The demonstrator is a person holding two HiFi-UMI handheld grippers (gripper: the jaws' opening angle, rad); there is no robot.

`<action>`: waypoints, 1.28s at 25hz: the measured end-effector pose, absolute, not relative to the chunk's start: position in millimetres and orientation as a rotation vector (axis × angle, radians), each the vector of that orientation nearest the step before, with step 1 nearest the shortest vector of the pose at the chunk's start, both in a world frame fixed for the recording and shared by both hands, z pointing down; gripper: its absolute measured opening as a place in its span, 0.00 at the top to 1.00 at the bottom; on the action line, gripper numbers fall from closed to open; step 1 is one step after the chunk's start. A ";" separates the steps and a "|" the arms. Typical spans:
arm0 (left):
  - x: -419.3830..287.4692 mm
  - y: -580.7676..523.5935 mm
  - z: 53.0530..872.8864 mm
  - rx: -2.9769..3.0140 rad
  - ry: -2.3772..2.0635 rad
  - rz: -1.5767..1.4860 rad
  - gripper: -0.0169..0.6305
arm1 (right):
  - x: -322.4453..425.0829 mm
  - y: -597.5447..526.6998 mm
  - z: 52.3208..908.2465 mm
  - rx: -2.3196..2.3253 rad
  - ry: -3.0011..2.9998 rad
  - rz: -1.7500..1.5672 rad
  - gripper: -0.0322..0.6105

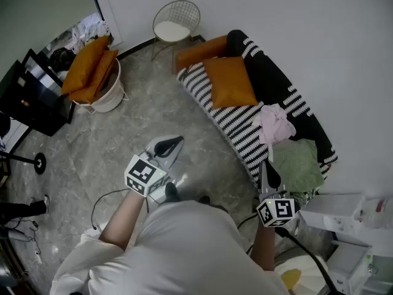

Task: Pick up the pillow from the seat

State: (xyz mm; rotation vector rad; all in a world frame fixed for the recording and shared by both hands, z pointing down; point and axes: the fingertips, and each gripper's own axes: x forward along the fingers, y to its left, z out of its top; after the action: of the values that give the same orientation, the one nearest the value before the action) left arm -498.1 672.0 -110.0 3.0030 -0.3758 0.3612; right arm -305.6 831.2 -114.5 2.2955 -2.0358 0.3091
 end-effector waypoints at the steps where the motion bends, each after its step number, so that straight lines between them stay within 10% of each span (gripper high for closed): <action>1: -499.5 671.7 -110.1 3.001 -0.376 0.362 0.97 | -306.8 830.6 -114.3 2.293 -2.039 0.305 0.94; 32: -513.1 660.1 -102.7 2.995 -0.338 0.365 0.97 | -320.8 822.4 -109.0 2.360 -2.005 0.368 0.94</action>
State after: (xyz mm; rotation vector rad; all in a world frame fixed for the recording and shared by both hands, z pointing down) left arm -513.1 660.1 -102.7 2.9949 -0.3375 0.3651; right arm -320.8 822.4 -109.0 2.3601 -2.0054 0.3679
